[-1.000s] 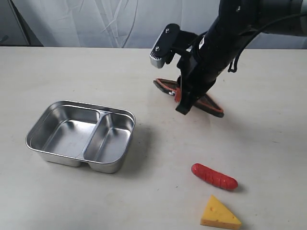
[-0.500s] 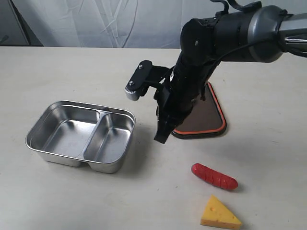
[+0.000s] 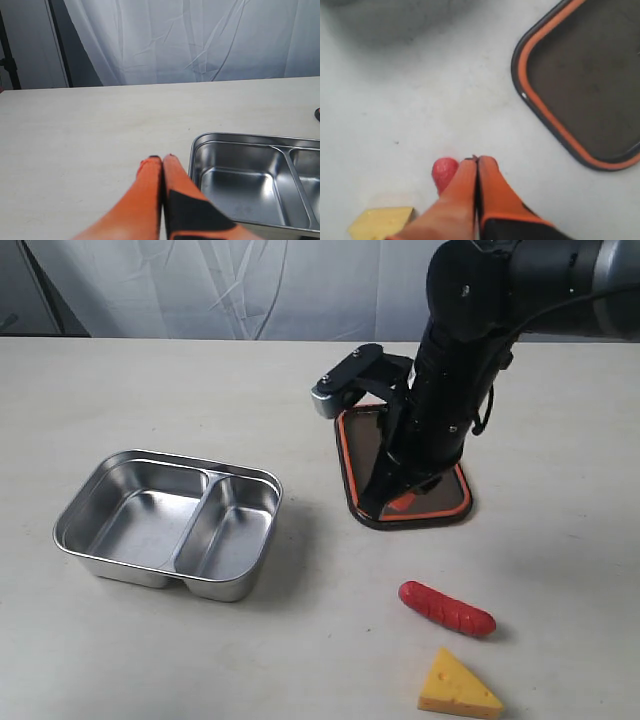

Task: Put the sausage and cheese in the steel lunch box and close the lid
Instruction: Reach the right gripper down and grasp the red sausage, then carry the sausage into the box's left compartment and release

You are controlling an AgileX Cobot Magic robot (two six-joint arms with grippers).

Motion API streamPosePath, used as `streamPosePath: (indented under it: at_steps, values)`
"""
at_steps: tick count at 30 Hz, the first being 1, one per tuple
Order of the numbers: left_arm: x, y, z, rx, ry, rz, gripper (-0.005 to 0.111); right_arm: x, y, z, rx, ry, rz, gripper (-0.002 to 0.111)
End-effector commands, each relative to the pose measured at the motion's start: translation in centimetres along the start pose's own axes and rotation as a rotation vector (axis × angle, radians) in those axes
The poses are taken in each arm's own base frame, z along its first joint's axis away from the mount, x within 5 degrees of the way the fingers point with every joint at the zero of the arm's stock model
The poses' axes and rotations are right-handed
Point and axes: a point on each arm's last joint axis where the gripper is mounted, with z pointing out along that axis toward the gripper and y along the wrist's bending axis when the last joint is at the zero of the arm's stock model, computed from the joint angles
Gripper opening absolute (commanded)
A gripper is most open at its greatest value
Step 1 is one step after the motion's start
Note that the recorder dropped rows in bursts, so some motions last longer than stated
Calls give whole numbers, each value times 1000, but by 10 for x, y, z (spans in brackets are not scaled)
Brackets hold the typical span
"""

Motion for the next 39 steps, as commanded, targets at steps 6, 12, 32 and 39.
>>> streamPosePath:
  at_steps: [6, 12, 32, 39]
  values:
    - [1, 0, 0, -1, -2, -1, 0, 54, 19, 29, -57, 122, 6, 14]
    - [1, 0, 0, -1, -2, -1, 0, 59, 17, 44, -16, 55, 16, 46]
    - [1, 0, 0, -1, -2, -1, 0, 65, 16, 80, -33, 98, 43, 45]
    - [1, 0, 0, -1, -2, -1, 0, 68, 14, 100, -56, 157, 51, 44]
